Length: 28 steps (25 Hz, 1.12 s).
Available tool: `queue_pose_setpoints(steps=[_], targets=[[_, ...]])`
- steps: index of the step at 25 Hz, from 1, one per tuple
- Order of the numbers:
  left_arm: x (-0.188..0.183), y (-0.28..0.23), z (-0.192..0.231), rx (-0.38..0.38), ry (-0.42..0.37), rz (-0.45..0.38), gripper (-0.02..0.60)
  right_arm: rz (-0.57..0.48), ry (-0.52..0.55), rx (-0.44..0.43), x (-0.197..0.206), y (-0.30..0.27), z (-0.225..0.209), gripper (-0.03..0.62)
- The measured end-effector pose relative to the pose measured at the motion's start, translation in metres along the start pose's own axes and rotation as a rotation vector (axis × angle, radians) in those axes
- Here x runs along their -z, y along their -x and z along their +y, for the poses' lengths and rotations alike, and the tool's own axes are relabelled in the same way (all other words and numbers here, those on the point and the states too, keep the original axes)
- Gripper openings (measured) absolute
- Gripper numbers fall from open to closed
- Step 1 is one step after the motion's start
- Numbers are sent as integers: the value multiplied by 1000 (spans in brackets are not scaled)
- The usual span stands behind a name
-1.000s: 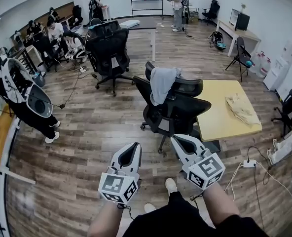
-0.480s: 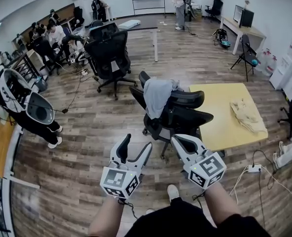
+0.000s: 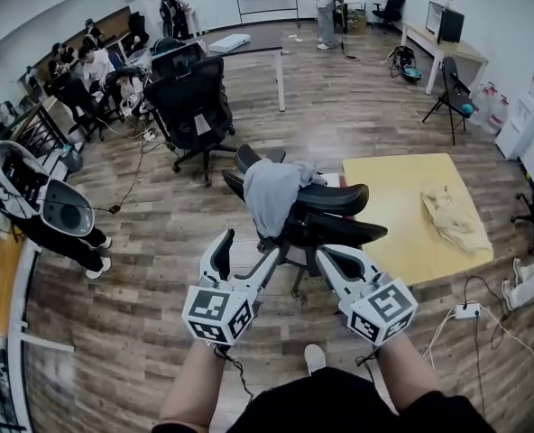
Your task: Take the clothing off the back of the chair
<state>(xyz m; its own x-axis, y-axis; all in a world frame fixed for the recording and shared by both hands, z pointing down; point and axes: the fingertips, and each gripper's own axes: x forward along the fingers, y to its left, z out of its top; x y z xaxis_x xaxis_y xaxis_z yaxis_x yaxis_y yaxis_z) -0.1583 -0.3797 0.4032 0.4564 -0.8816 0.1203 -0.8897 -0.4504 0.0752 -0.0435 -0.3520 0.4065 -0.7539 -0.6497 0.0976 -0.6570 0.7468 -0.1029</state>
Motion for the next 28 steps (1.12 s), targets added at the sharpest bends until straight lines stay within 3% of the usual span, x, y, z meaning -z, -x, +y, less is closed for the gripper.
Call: queue_pose_setpoints(steps=[11,25,27,28], targets=[[-5,-78,23,-4,13,25,419,18,-29,15,11,-7,-55,12],[-2,-113,32,9,56,40,418,32,-65,39,19,-9,-89,12],[-2,-112,30,16,48,35,395,32,-65,42,20,-9,-90,12],[-2,-111,30,13,45,33,350,32,-65,44,21,-8,-90,12]])
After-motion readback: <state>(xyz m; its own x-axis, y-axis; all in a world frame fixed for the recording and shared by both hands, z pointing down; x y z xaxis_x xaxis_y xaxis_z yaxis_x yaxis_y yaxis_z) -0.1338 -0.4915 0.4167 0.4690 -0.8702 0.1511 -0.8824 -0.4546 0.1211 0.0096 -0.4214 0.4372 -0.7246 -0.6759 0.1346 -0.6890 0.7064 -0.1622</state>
